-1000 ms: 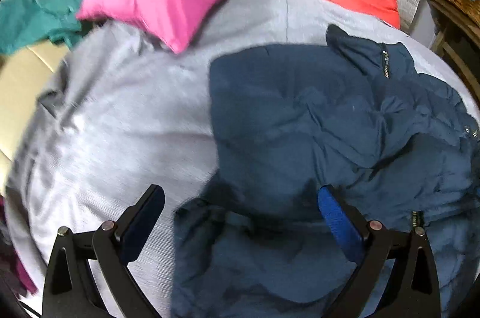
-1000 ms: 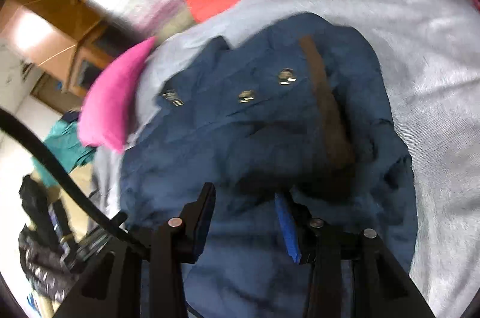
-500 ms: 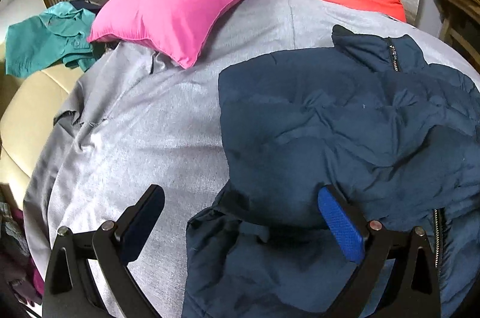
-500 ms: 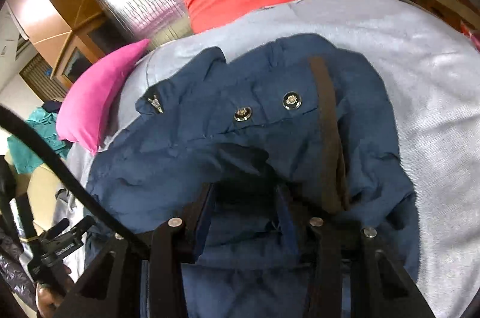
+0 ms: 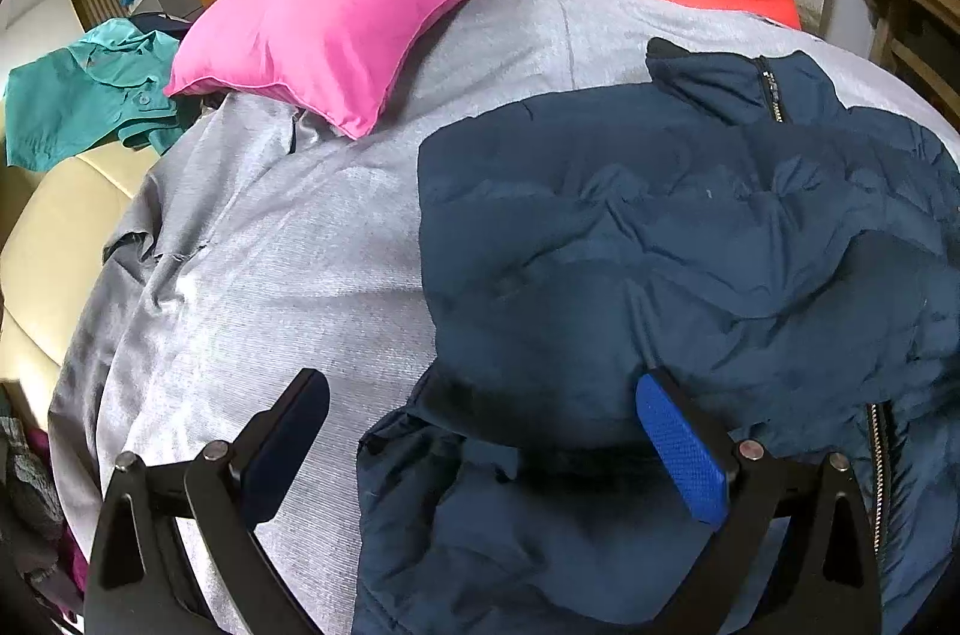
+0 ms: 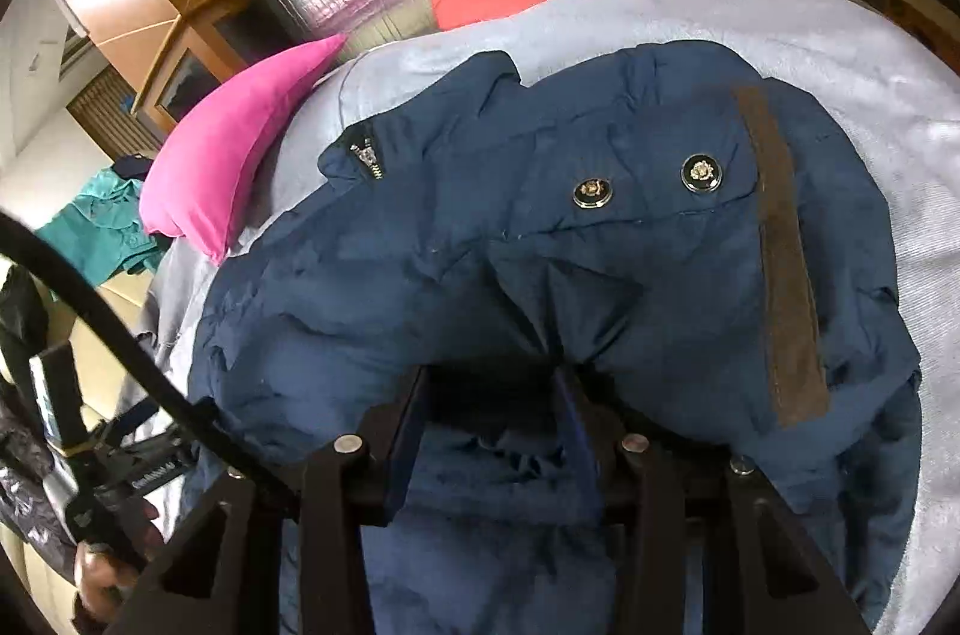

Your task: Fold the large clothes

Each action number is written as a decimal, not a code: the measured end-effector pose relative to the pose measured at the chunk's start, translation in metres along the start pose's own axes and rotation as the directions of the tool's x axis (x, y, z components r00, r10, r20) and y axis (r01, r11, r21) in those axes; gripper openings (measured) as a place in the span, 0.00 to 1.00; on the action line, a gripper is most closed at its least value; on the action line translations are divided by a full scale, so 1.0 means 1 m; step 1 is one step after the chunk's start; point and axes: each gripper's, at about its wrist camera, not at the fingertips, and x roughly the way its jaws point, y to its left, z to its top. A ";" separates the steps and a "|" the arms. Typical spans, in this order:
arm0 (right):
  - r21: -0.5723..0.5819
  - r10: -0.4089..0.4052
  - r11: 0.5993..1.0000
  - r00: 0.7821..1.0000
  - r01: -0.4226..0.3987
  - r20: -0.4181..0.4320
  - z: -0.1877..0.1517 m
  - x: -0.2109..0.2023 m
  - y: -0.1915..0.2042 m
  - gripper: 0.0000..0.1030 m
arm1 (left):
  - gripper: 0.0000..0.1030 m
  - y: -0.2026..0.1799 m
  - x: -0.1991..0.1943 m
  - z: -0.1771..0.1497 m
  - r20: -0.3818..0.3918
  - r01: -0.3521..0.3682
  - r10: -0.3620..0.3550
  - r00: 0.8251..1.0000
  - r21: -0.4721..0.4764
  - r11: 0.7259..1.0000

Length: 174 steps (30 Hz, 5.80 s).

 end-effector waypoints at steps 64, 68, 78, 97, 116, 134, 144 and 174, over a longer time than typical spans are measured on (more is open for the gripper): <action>0.051 0.003 0.999 0.966 -0.017 0.260 -0.113 -0.205 -0.060 0.69 | 0.99 0.124 -0.080 -0.153 -0.032 0.100 -0.111 0.993 -0.241 0.966; 0.010 0.010 1.000 0.967 -0.013 0.256 -0.145 -0.222 -0.057 0.72 | 0.99 0.129 -0.094 -0.186 -0.034 0.175 -0.191 0.981 -0.270 0.947; 0.046 0.018 0.999 0.995 -0.023 0.098 -0.203 -0.227 -0.073 0.74 | 0.99 0.107 -0.113 -0.227 -0.066 0.242 -0.255 0.965 -0.166 0.956; 0.065 -0.148 0.986 0.983 0.155 -0.107 -0.235 -0.157 -0.073 0.81 | 0.99 0.081 -0.092 -0.241 -0.157 0.353 -0.377 0.913 -0.159 0.922; 0.094 -0.164 0.983 0.985 0.159 0.053 -0.226 -0.184 -0.071 0.82 | 0.99 0.076 -0.123 -0.226 0.031 0.190 -0.188 0.982 -0.042 0.981; 0.120 -0.162 0.980 0.986 0.158 0.027 -0.226 -0.179 -0.078 0.82 | 0.99 0.060 -0.135 -0.231 0.083 0.125 -0.131 0.988 0.069 0.990; 0.065 -0.149 0.986 0.988 0.151 -0.036 -0.234 -0.166 -0.068 0.82 | 0.99 0.063 -0.110 -0.233 -0.067 0.261 -0.260 0.963 0.008 0.965; 0.098 0.017 0.995 0.992 -0.005 -0.129 -0.238 -0.149 -0.066 0.80 | 0.47 0.122 -0.083 -0.241 -0.091 0.494 -0.564 0.821 -0.381 0.781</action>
